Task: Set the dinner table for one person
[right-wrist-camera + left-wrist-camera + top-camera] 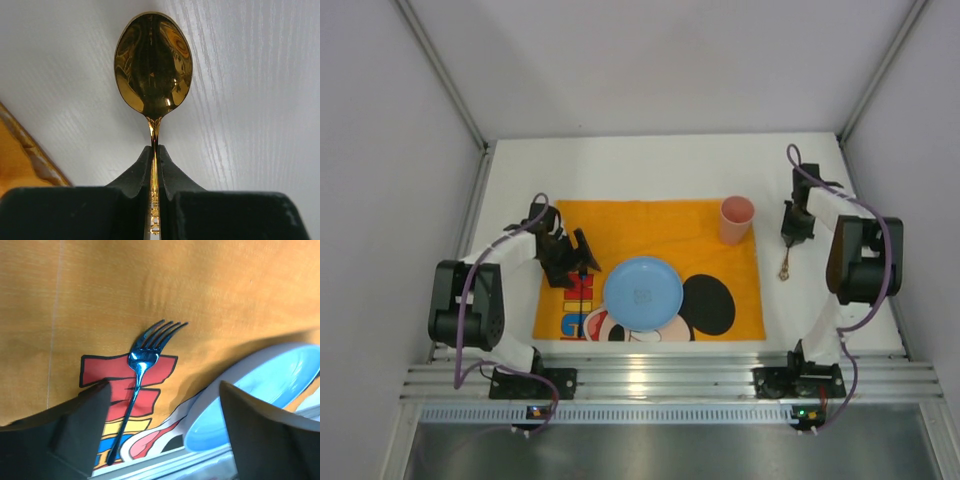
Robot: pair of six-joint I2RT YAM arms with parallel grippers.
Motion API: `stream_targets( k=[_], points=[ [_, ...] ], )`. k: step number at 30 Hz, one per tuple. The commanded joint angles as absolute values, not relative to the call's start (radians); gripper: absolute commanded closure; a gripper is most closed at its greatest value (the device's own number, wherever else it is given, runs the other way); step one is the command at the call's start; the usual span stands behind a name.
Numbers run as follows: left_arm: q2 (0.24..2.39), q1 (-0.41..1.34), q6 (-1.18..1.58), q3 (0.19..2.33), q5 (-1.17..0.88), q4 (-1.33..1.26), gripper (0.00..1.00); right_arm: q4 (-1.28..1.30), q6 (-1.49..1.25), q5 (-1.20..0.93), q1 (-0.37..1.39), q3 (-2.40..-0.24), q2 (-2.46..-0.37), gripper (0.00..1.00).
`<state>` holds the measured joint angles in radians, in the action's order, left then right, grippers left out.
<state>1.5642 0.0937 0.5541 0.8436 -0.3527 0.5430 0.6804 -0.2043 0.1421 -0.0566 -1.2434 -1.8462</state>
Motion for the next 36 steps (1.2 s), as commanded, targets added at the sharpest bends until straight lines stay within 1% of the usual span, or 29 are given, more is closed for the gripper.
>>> stream_targets(
  k=[1,8,13,18,22,23,24,26,30,36],
  points=[
    [1.54,0.083,0.522,0.859,-0.187,0.612,0.02,0.712,-0.256,0.117,-0.04,-1.298,-1.737,1.0],
    [1.435,0.084,0.547,0.989,-0.135,0.771,0.02,0.716,-0.35,0.133,-0.038,-1.259,-1.632,1.0],
    [1.313,0.092,0.621,1.063,-0.12,0.873,0.02,0.709,-0.402,0.091,-0.032,-1.267,-1.631,1.0],
    [1.214,0.116,0.669,1.074,-0.135,0.913,0.02,0.735,-0.419,0.081,-0.018,-1.316,-1.62,1.0],
    [1.111,0.13,0.675,1.051,-0.127,0.907,0.02,0.73,-0.451,0.049,-0.008,-1.321,-1.556,1.0],
    [1.095,0.13,0.672,1.048,-0.121,0.908,0.02,0.744,-0.443,0.063,-0.008,-1.321,-1.517,1.0],
    [1.079,0.13,0.669,1.037,-0.118,0.908,0.02,0.75,-0.437,0.066,0.041,-1.321,-1.494,1.0],
    [1.025,0.13,0.658,1.022,-0.111,0.907,0.02,0.762,-0.434,0.072,0.067,-1.295,-1.416,1.0],
    [0.939,0.13,0.637,0.959,-0.086,0.91,0.02,0.762,-0.459,0.072,0.138,-1.2,-1.255,1.0],
    [0.812,0.13,0.589,0.897,-0.041,0.943,0.02,0.836,-0.465,0.023,0.172,-1.082,-1.04,1.0]
  ],
)
